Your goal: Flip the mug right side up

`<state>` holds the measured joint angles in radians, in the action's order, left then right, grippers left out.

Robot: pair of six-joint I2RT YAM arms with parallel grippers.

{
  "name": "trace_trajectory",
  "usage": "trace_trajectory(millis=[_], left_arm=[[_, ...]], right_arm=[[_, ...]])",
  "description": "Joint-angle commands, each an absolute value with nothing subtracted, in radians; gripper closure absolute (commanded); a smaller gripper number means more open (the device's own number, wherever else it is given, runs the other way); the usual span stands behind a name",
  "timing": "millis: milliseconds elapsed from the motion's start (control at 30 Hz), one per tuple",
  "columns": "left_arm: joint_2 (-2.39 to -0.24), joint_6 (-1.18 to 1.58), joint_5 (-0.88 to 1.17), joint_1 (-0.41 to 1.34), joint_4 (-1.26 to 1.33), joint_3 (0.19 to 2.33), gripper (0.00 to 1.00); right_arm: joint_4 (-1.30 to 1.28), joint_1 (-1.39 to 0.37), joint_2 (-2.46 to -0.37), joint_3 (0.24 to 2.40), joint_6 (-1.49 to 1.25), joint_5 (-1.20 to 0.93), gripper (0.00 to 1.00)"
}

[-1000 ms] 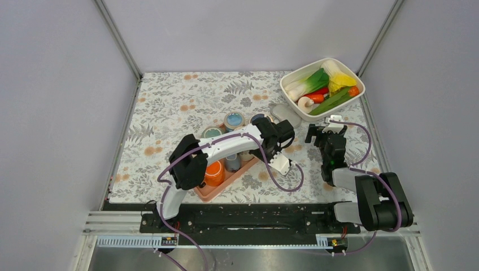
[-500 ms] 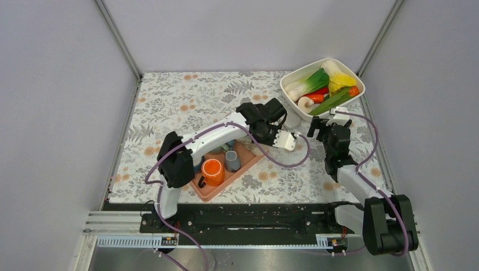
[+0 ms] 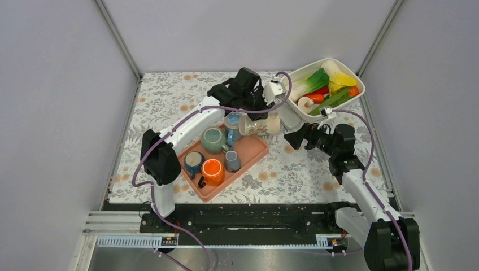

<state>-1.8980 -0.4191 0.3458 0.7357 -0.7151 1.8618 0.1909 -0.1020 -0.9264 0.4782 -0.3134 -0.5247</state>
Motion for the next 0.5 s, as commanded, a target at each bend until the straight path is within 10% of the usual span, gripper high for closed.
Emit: trace_trajectory(millis=[0,467], left_arm=[[-1.791,-0.316,0.482,0.732,-0.596,1.904,1.00],[-1.763,-0.246,0.684,0.732,-0.621,1.934,1.00]], right_arm=[[0.375,-0.100,-0.981,0.481,-0.412,-0.788,0.01],[0.522,-0.145,-1.108,0.569,-0.435,-0.885,0.07]])
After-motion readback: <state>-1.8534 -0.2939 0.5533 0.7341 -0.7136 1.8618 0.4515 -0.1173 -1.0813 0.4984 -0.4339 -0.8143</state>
